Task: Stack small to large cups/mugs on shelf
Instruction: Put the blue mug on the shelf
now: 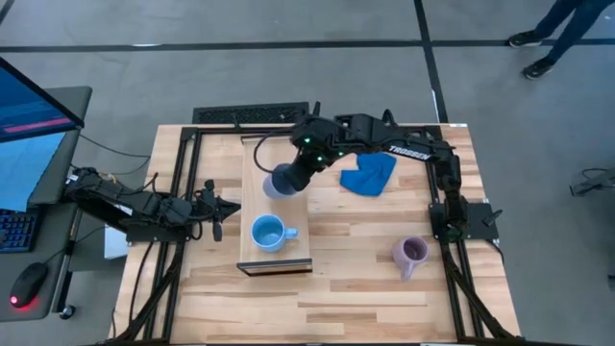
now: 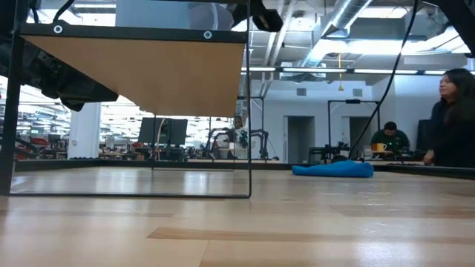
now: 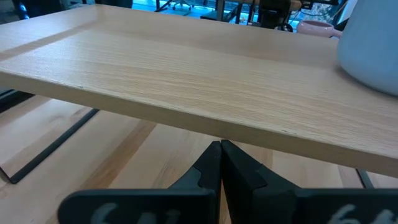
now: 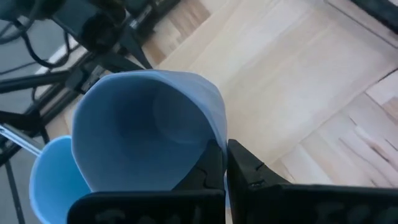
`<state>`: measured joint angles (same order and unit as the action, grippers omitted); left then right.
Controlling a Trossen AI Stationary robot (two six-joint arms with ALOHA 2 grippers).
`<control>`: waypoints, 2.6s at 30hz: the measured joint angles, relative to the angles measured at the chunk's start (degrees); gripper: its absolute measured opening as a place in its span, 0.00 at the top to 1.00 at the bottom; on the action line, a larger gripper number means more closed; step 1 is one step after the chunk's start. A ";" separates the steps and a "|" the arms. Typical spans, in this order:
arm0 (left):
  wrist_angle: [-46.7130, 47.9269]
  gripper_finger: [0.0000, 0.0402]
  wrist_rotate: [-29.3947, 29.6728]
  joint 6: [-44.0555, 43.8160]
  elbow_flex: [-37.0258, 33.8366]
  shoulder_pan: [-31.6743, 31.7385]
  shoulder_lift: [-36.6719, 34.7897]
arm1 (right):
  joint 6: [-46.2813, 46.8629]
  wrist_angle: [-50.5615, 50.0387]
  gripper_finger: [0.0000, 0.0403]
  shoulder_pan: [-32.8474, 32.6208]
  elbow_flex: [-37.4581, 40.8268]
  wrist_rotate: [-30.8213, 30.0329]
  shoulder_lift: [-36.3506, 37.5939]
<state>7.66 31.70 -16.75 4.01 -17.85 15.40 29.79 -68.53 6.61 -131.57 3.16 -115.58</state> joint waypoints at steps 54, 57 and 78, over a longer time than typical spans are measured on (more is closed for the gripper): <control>0.00 1.00 -0.55 0.00 0.00 0.00 0.00 | 0.21 2.80 0.91 0.66 6.32 3.04 -0.03; 0.02 1.00 -0.55 -0.23 0.00 0.00 -0.02 | 0.21 2.79 0.91 0.66 6.32 3.04 -0.03; 0.00 1.00 -0.55 -0.55 0.00 0.00 -0.01 | 0.21 5.15 0.86 0.66 6.32 5.99 -0.03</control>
<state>7.66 31.16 -17.30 4.01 -17.85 15.39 30.00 -63.37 7.27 -125.25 9.15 -115.61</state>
